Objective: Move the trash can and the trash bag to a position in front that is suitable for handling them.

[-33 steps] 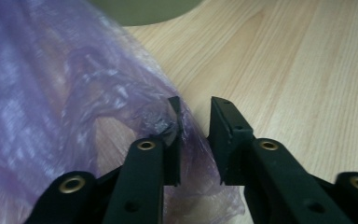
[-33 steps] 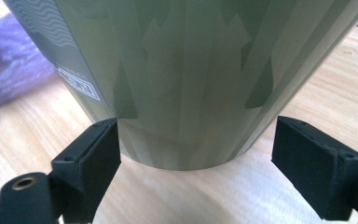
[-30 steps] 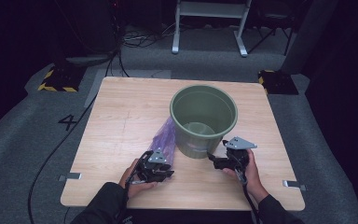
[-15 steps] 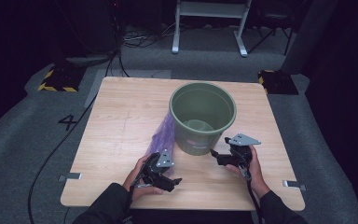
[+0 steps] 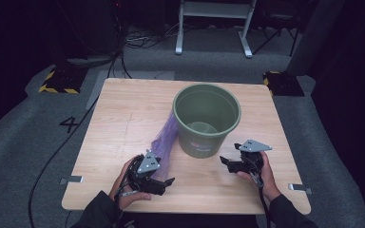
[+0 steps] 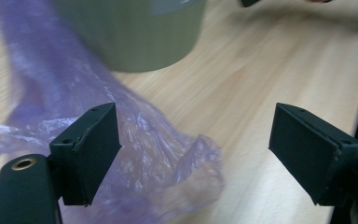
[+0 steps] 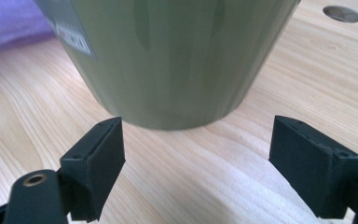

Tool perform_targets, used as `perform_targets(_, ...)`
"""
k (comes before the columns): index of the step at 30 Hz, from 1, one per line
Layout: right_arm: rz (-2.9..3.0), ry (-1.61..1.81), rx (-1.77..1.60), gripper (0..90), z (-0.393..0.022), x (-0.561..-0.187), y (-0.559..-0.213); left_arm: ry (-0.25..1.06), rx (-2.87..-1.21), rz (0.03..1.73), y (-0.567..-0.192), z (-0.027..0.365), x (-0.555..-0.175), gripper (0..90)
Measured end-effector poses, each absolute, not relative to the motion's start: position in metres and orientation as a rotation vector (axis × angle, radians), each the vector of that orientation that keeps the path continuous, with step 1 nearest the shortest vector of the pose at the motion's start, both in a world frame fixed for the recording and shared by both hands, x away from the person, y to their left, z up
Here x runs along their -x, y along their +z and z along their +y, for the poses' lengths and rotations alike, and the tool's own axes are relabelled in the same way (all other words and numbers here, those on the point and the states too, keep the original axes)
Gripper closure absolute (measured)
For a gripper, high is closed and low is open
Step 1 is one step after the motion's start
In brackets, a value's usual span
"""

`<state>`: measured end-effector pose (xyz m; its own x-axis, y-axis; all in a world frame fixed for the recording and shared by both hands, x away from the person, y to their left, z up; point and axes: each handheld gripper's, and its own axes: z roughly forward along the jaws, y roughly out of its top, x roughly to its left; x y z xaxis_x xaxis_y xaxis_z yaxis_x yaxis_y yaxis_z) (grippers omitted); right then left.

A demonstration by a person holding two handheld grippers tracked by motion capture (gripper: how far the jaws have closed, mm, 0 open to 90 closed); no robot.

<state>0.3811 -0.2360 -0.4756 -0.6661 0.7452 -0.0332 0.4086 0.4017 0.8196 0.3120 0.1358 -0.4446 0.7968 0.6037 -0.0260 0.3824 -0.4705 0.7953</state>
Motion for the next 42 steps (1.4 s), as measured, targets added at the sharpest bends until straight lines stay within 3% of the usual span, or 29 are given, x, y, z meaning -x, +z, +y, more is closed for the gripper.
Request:
perform_targets(4,2.278,1.151,-0.998,18.2,-0.24,-0.38,-0.478,0.338,-2.1,0.752,-0.444,0.143,-0.313,15.5)
perform_targets(5,2.296,1.135,-0.997,18.4,-0.242,-0.38,-0.479,0.399,-2.149,0.773,-0.449,0.141,-0.314,15.4)
perform_targets(11,2.339,1.116,-0.982,17.7,-0.244,-0.379,-0.484,0.382,-2.162,0.786,-0.456,0.147,-0.319,15.7)
perform_targets(22,2.347,1.096,-1.003,17.6,-0.259,-0.376,-0.488,0.368,-2.058,0.817,-0.442,0.195,-0.317,15.6)
perform_targets(26,2.349,1.09,-1.012,17.6,-0.263,-0.376,-0.489,0.355,-2.096,0.844,-0.452,0.202,-0.326,18.4)
perform_targets(28,2.354,1.093,-1.012,17.6,-0.267,-0.375,-0.49,0.34,-2.129,0.862,-0.467,0.205,-0.338,27.0)
perform_targets(35,2.38,1.106,-1.035,17.1,-0.277,-0.372,-0.492,0.254,-2.184,0.87,-0.488,0.2,-0.363,37.3)
perform_targets(36,2.374,1.098,-1.042,17.1,-0.281,-0.371,-0.493,0.241,-2.186,0.866,-0.49,0.197,-0.364,44.7)
perform_targets(39,2.366,1.09,-1.041,17.1,-0.285,-0.369,-0.493,0.231,-2.186,0.827,-0.491,0.186,-0.364,51.2)
perform_targets(42,2.357,1.088,-1.051,17.1,-0.289,-0.368,-0.493,0.227,-2.186,0.81,-0.492,0.173,-0.363,52.0)
